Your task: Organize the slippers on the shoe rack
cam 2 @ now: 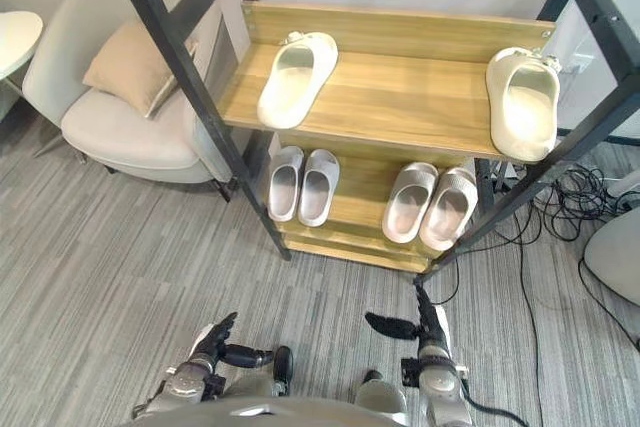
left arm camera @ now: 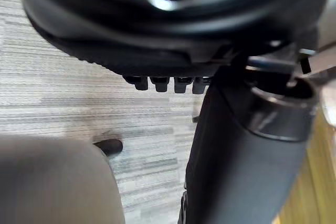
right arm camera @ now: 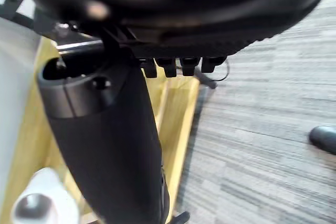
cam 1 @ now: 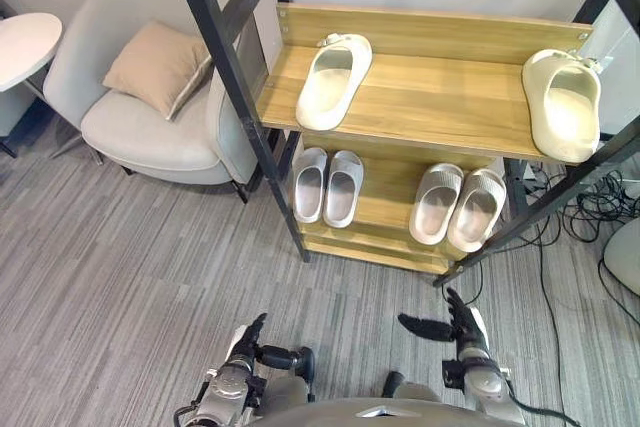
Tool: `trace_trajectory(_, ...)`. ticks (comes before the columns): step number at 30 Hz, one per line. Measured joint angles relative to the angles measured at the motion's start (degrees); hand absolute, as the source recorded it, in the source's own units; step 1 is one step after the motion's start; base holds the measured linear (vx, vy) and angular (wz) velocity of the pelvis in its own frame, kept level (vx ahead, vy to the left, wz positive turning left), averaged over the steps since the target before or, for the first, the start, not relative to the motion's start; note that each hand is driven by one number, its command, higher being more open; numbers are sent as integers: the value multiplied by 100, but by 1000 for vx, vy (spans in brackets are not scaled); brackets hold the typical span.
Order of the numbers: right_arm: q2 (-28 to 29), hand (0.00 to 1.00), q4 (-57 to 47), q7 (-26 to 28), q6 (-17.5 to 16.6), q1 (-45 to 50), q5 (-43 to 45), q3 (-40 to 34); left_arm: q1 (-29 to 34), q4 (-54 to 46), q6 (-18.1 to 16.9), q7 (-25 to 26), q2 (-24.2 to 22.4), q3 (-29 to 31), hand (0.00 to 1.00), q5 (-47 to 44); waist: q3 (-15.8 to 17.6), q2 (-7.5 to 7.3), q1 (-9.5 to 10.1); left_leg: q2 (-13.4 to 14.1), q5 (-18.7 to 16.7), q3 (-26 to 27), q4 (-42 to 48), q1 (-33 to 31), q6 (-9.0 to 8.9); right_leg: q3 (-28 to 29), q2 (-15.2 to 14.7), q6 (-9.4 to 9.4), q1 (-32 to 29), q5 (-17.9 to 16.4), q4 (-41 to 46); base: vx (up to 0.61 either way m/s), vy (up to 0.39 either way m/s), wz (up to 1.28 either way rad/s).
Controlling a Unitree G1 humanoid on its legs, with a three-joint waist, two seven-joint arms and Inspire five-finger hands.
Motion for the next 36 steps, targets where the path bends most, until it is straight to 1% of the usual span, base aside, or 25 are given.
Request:
trace_trajectory(1,14,100,224,-14,15,5,3,-89,-26,-25,0,-11,-25,-135,100,38,-6,-3,-16,5,28,1,-52,56,20,4,22,-9,58,44,-81,-61,2,-3)
trace_trajectory(4,75,100,526,-61,27,29,24,-266,-4,-157,1,-17,-40,-327,100,62,-16,-7,-52,15,71,2,-154,158,24,11,59,-8,161,106,-205,-13,0,-1)
trace_trajectory(7,155,100,728,-59,89,144,165,-410,14,-328,13,-22,-39,-657,100,61,-82,1,-88,19,100,-1,-225,232,33,4,97,-13,243,142,-297,0,0,0)
trace_trajectory(10,159,100,817,-49,108,238,231,-418,39,-1148,33,-40,-9,-1241,100,46,-114,23,-92,3,117,-5,-281,320,57,-4,109,-15,344,169,-381,0,0,0)
trace_trajectory(11,159,100,819,-49,108,242,236,-418,39,-1597,33,-90,51,-1457,100,24,-115,24,-94,-10,129,-8,-313,352,73,-11,112,-15,372,170,-397,0,0,0)
trace_trajectory(13,162,100,819,-45,108,246,243,-416,45,-2208,23,-144,142,-1742,100,-162,-125,20,-105,-22,132,-26,-342,392,79,-33,113,-14,424,169,-428,12,5,4)
trace_trajectory(14,162,100,819,-36,105,245,246,-415,55,-2692,-24,-204,192,-1913,100,-349,-153,27,-105,-26,138,-26,-368,399,86,-36,116,-14,427,169,-446,0,0,0)
trace_trajectory(19,159,100,811,-20,63,234,247,-407,-8,-4246,-226,-252,199,-2268,100,-791,-227,48,-118,-34,148,-65,-427,427,102,-84,152,-16,494,170,-563,20,-6,3)
trace_trajectory(23,138,100,774,35,56,235,247,-390,-172,-4936,-293,-147,257,-2294,100,-941,-256,81,-127,-11,147,-94,-431,440,101,-105,190,-36,530,158,-598,7,-7,1)
trace_trajectory(27,76,100,762,46,9,235,247,-262,-404,-5475,-328,148,258,-2234,100,-1052,-284,110,-127,-7,146,-117,-431,441,101,-119,196,-45,541,152,-598,0,0,0)
trace_trajectory(33,76,100,762,48,-49,235,247,-139,-449,-6149,-519,527,312,-1928,100,-1281,-317,50,-122,-7,138,-118,-432,499,99,-118,196,-46,606,153,-602,0,0,0)
trace_trajectory(36,74,100,776,51,-55,238,248,-122,-525,-6460,-540,717,305,-1813,100,-1439,-353,21,-91,12,125,-109,-431,501,95,-97,194,-46,602,151,-598,0,0,0)
